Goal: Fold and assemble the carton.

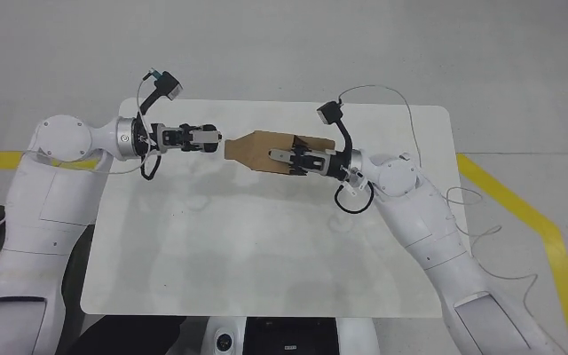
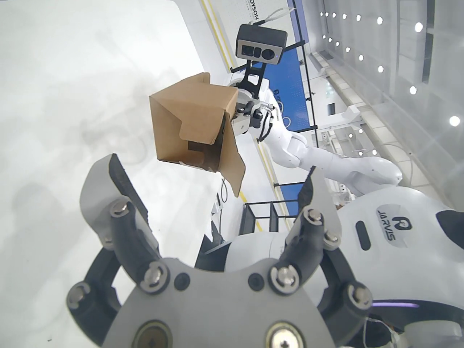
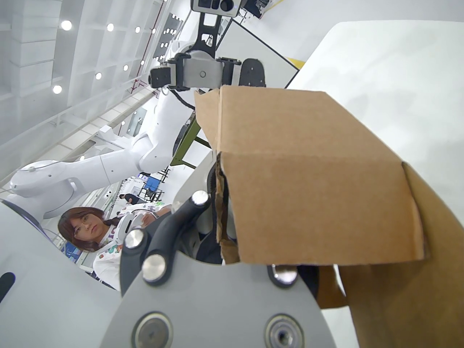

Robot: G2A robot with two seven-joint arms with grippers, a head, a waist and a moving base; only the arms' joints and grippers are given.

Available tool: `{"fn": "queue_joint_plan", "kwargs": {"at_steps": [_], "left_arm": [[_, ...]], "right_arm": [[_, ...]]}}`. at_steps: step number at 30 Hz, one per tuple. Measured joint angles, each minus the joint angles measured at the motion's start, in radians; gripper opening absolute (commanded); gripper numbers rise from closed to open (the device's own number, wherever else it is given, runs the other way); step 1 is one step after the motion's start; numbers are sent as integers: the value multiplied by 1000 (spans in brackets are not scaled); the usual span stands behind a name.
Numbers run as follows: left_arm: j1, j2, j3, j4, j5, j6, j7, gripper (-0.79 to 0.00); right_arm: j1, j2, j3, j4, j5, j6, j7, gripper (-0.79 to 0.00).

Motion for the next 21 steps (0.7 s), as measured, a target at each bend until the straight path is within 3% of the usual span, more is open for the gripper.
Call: {"fn": "queue_joint_plan", "kwargs": {"at_steps": [9, 21], "left_arm": [[12, -1, 23, -26, 167, 8, 123, 0], [-7, -6, 37, 39, 165, 10, 125, 0]], "right_arm": [[-1, -2, -6, -16, 17, -5, -5, -785], [-5, -8, -17, -30, 92, -24, 11, -785]]}}
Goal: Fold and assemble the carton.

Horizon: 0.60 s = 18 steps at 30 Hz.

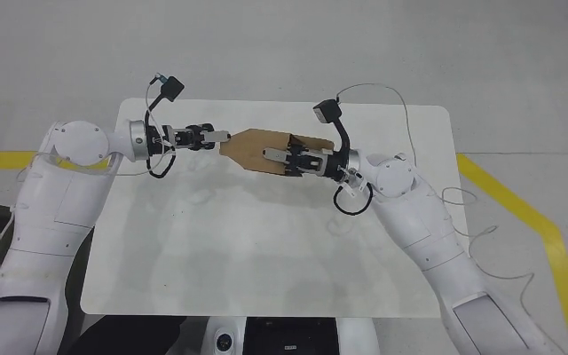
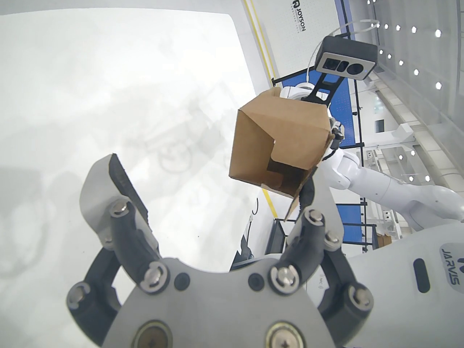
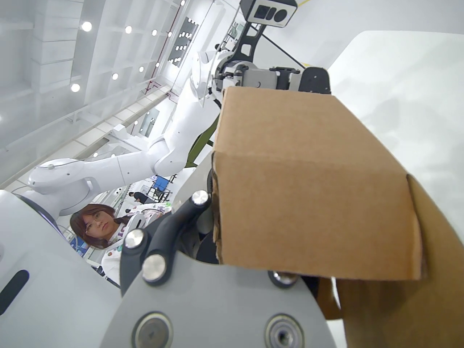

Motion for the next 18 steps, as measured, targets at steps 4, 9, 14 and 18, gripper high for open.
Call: {"fn": "queue_joint_plan", "kwargs": {"at_steps": [4, 9, 14, 18], "left_arm": [[-4, -1, 0, 13, -23, 0, -14, 0], [0, -3, -1, 6, -59, -27, -30, 0], [17, -1, -12, -27, -79, -70, -35, 0], [34, 2, -18, -53, -74, -86, -39, 0]], "right_arm": [[2, -4, -7, 0, 38, -13, 10, -785], [6, -9, -15, 3, 76, -28, 20, -785], [10, -15, -25, 8, 107, -39, 30, -785], [13, -20, -33, 9, 133, -50, 38, -785]]}}
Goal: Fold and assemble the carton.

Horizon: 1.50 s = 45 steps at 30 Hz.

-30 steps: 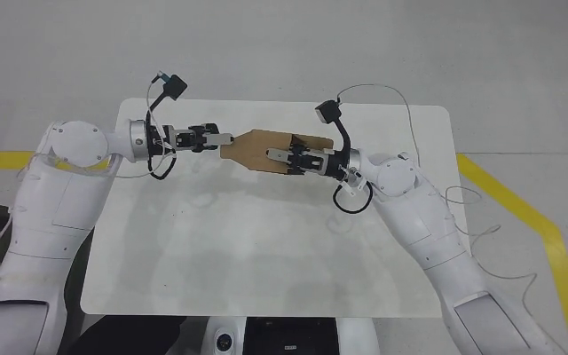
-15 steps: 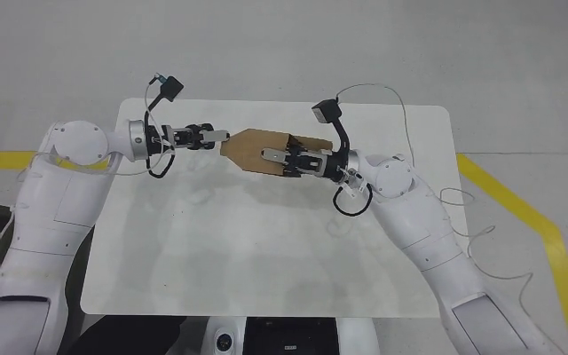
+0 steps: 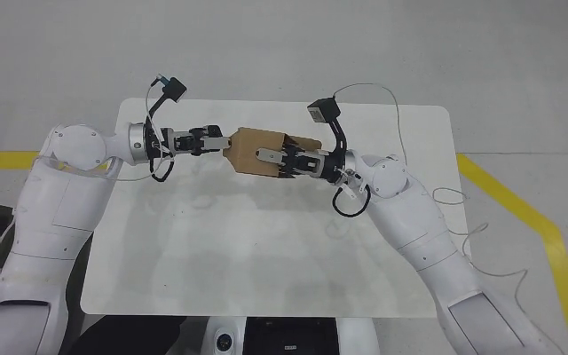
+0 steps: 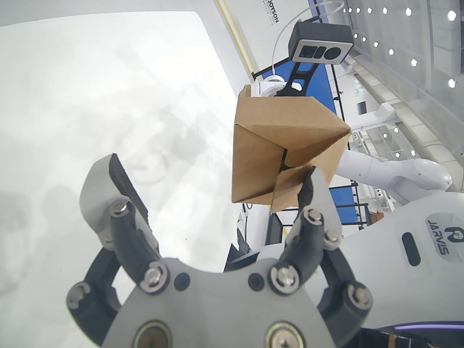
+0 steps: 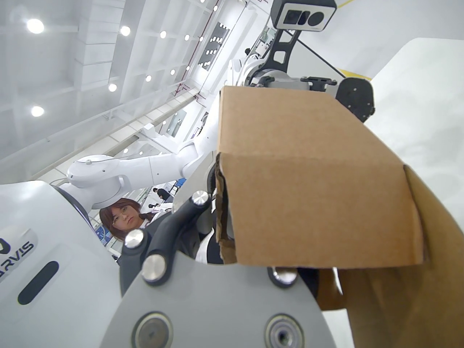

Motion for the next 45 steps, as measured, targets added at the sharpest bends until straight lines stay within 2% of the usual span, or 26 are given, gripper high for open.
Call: {"fn": "queue_joint_plan", "kwargs": {"at_steps": [18, 45], "left_arm": [[9, -2, 13, -24, -65, 8, -59, 0], [7, -6, 30, -37, -72, 9, -83, 0]], "right_arm": [[9, -18, -24, 11, 117, -22, 75, -785], [12, -32, -24, 33, 127, -25, 99, -785]]}}
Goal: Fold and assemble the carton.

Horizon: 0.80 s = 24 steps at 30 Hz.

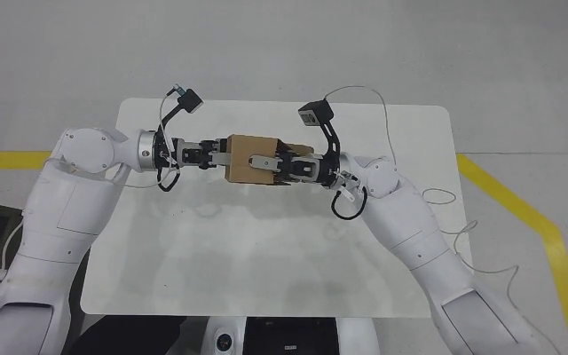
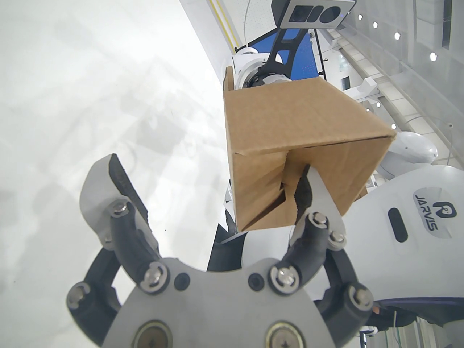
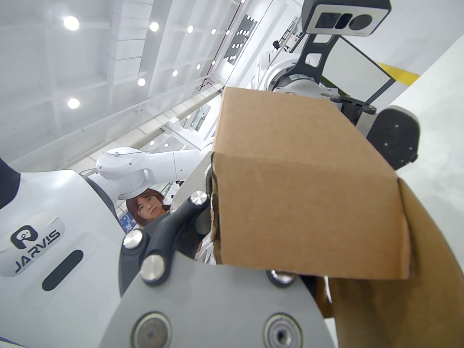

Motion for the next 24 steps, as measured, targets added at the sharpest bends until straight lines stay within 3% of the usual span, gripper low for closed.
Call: {"fn": "queue_joint_plan", "kwargs": {"at_steps": [11, 17, 24], "left_arm": [[-7, 9, -39, 42, 116, -41, 88, 0], [7, 13, -42, 4, 320, -158, 192, 0], [78, 15, -38, -73, 657, -348, 417, 0]], "right_arm": [[4, 9, 15, 126, -67, 102, 15, -785], [20, 0, -14, 210, -73, 203, 42, -785], [54, -17, -72, 304, -167, 263, 41, -785]]}}
